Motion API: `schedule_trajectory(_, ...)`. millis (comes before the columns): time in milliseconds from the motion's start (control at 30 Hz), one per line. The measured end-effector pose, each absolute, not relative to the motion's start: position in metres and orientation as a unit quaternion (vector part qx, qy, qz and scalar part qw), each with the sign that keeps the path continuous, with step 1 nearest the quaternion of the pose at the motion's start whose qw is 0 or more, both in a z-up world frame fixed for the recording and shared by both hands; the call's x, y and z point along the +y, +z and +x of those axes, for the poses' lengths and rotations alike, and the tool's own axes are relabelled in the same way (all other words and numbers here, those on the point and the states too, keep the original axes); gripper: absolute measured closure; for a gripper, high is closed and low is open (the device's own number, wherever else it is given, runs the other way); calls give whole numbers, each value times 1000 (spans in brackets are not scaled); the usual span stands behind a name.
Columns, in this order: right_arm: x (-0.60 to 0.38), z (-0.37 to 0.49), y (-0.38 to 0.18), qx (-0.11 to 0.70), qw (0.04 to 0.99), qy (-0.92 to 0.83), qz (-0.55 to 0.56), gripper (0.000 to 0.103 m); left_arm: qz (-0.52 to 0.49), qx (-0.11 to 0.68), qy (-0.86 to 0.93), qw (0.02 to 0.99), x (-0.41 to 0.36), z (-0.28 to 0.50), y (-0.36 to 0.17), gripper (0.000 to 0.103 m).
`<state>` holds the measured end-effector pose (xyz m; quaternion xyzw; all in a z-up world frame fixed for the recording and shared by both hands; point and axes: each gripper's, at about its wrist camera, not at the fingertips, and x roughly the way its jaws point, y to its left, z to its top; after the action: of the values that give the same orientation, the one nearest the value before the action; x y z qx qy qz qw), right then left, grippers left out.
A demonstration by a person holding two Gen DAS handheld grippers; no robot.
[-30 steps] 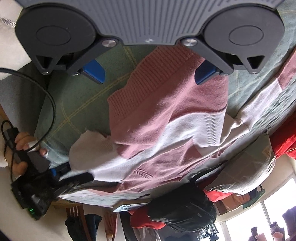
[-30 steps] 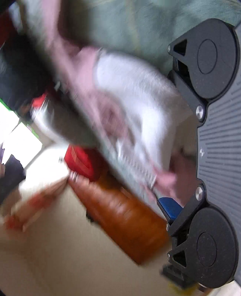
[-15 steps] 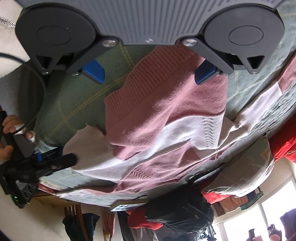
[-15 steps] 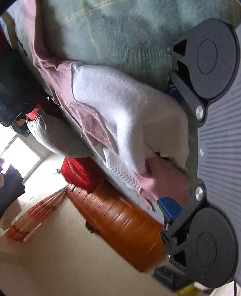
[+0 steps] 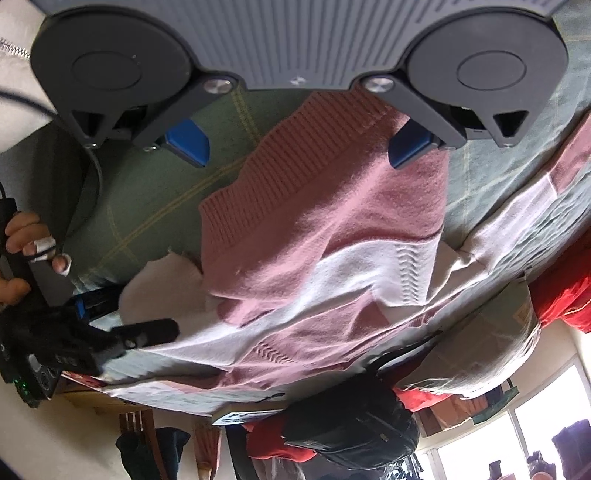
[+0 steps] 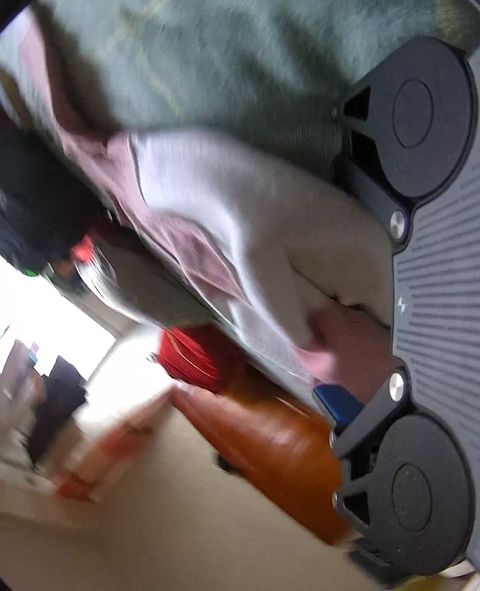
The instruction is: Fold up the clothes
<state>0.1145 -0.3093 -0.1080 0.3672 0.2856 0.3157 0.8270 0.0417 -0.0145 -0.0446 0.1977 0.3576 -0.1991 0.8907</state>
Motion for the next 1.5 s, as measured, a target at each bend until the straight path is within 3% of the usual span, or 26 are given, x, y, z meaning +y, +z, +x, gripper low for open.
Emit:
schedule_trajectory(167, -313, 115, -116, 289, 840, 277, 366, 49, 195, 358, -202, 891, -13, 40, -46, 1)
schedule_trajectory(233, -316, 115, -121, 293, 844, 258, 368, 76, 193, 357, -200, 892, -12, 40, -46, 1)
schedule_trajectory(300, -318, 116, -126, 302, 844, 236, 375, 93, 192, 356, -200, 893, -11, 39, -45, 1)
schedule_trajectory(833, -380, 87, -60, 320, 825, 245, 396, 91, 189, 347, -192, 898, -4, 37, -40, 1)
schedule_trajectory(967, -392, 98, -62, 369, 835, 196, 359, 90, 188, 347, -194, 898, -4, 37, -41, 1)
schedule_trajectory(1133, -400, 105, -63, 417, 847, 125, 304, 76, 186, 347, -192, 899, -2, 38, -41, 1)
schedule_trajectory(1300, -409, 78, -53, 386, 862, 120, 305, 72, 191, 346, -191, 899, -2, 39, -39, 1)
schedule_trajectory(1500, -412, 50, -62, 388, 844, 143, 342, 49, 195, 341, -204, 897, -8, 36, -38, 1)
